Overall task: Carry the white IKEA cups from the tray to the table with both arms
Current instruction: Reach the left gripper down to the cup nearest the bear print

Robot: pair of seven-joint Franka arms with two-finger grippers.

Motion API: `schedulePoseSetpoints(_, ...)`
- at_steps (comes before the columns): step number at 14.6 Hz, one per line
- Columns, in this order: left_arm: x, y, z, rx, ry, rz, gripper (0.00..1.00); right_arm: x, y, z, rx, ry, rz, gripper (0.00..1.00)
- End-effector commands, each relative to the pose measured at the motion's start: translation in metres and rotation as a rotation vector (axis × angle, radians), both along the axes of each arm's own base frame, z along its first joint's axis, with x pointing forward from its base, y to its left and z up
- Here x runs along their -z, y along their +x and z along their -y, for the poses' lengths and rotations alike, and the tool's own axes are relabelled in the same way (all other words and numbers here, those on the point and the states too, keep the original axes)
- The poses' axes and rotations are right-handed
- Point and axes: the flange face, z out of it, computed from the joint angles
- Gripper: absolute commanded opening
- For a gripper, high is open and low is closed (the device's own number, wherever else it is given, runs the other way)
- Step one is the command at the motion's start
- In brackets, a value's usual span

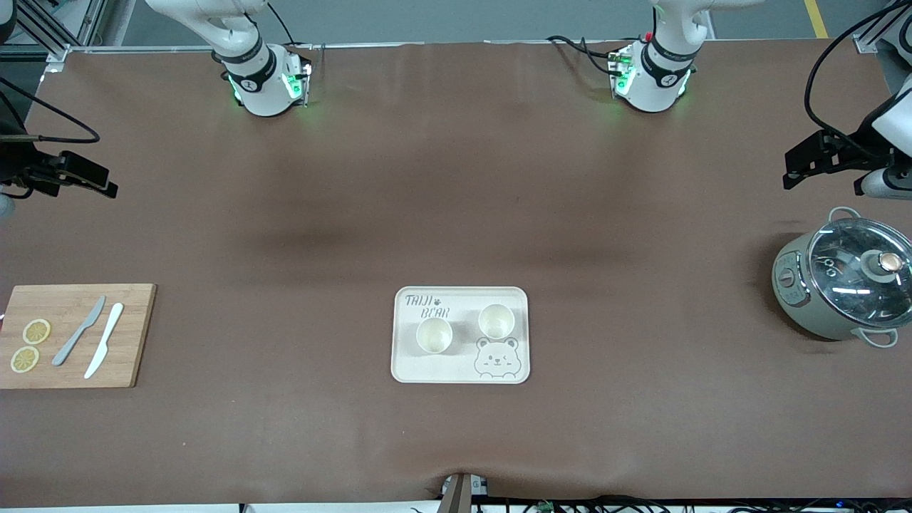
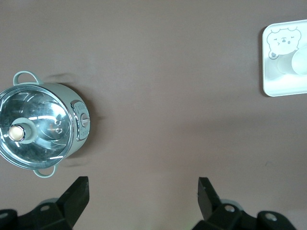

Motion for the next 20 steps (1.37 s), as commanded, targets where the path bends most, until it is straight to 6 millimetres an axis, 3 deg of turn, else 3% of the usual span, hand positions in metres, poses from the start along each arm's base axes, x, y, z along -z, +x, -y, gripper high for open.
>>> schedulePoseSetpoints(1, -0.001, -0.003, 0.003, 0.011, 0.017, 0.005, 1.0, -0.004, -0.002, -0.003, -0.014, -0.016, 0.003, 1.0)
schedulePoseSetpoints(2, -0.001, -0.004, 0.013, 0.034, 0.015, 0.003, 1.0, -0.003, -0.002, -0.003, -0.015, -0.016, 0.002, 1.0)
schedulePoseSetpoints(5, 0.03, 0.017, 0.063, -0.016, -0.002, 0.018, 1.0, -0.004, -0.003, -0.002, -0.013, -0.016, -0.001, 1.0)
schedulePoseSetpoints(8, 0.073, 0.046, 0.125, -0.047, -0.04, 0.015, 1.0, -0.004, -0.004, -0.002, -0.013, -0.016, -0.003, 1.0)
schedulePoseSetpoints(11, 0.109, 0.08, 0.162, -0.009, -0.103, 0.039, 1.0, -0.005, -0.004, -0.002, -0.013, -0.016, -0.001, 1.0)
schedulePoseSetpoints(13, 0.134, 0.091, 0.192, -0.023, -0.136, 0.068, 1.0, -0.005, -0.003, -0.002, -0.013, -0.016, 0.003, 1.0)
schedulePoseSetpoints(18, 0.228, 0.112, 0.257, -0.051, -0.197, 0.087, 1.0, -0.003, -0.001, -0.003, -0.015, -0.016, 0.002, 1.0)
schedulePoseSetpoints(20, 0.266, 0.112, 0.285, -0.059, -0.214, 0.092, 1.0, -0.001, 0.0, -0.006, -0.019, -0.016, 0.0, 1.0)
